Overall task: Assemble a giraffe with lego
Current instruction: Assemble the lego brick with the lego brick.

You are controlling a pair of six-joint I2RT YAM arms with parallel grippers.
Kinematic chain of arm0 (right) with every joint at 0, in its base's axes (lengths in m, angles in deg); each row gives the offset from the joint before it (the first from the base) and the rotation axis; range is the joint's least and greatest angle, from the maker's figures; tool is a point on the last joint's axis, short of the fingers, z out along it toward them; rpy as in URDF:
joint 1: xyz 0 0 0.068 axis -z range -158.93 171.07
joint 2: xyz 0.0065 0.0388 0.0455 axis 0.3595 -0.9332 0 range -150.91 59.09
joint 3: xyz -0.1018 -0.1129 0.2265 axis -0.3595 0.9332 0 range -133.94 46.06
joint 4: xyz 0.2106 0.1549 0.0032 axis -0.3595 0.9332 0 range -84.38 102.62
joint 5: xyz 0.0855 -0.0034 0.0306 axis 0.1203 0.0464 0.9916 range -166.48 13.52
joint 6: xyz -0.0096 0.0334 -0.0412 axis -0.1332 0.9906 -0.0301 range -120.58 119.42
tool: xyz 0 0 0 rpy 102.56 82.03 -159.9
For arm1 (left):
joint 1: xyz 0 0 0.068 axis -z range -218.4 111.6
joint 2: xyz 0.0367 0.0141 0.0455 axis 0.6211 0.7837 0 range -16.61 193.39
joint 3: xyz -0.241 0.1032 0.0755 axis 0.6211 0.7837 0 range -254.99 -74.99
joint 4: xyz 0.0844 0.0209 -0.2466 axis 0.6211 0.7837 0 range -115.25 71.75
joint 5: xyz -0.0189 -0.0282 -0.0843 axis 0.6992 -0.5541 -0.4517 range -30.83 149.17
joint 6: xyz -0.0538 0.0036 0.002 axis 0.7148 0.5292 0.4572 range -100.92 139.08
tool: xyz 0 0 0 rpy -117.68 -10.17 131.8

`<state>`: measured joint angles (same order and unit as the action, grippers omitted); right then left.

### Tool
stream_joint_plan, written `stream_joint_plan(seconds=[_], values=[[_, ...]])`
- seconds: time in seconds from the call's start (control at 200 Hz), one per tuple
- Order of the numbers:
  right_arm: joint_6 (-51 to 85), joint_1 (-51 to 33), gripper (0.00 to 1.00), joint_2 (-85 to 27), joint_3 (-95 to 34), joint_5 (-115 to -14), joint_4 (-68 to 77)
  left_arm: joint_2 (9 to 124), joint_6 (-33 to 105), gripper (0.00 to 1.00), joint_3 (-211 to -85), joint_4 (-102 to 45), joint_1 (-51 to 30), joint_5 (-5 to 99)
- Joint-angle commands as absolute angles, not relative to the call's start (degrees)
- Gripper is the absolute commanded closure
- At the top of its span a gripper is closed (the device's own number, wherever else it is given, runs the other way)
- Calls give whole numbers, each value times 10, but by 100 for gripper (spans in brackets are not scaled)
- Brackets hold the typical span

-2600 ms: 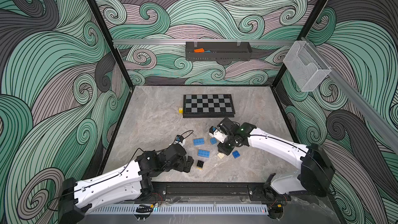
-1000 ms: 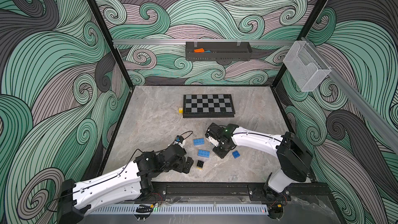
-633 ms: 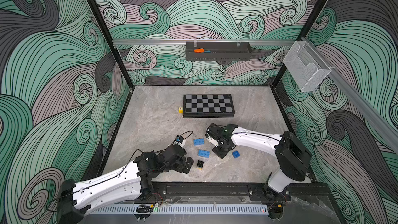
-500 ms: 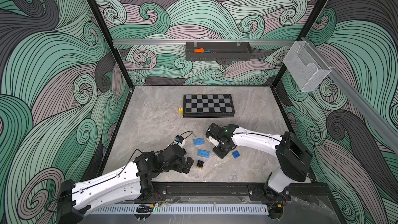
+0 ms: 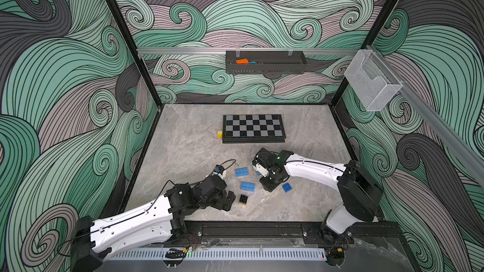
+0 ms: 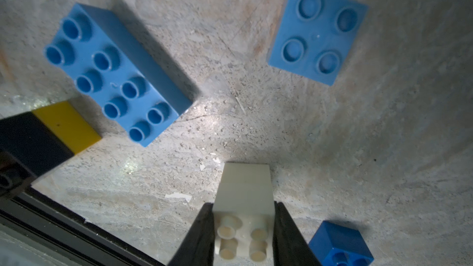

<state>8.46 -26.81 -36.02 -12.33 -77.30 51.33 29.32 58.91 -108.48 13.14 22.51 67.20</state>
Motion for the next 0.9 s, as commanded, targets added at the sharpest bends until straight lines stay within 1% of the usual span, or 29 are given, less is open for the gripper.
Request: stream_joint_plan(seconds=[0.0,0.41,0.515,0.6,0.64,0.695,0.76,0.795,0.841,0.896], values=[[96,-269,78,-433,-82,-742,490,292,585,1,-1097,130,225,670],[112,-267,78,-464,-83,-737,498,278,594,1,-1101,99,225,681],[114,-267,76,-459,-83,-745,499,286,593,2,-1105,99,224,684],[112,-267,74,-433,-81,-765,498,290,593,1,-1102,97,224,681],[107,-267,71,-416,-81,-778,498,291,593,1,-1103,98,224,680],[103,-268,64,-394,-82,-794,497,292,590,1,-1102,100,224,680],[98,-267,53,-369,-87,-805,497,293,588,1,-1102,101,223,678],[97,-267,44,-356,-87,-808,494,296,586,1,-1103,101,222,676],[98,-267,36,-338,-89,-812,491,301,583,1,-1107,102,222,674],[98,-267,29,-317,-91,-812,487,312,577,1,-1116,107,222,671]])
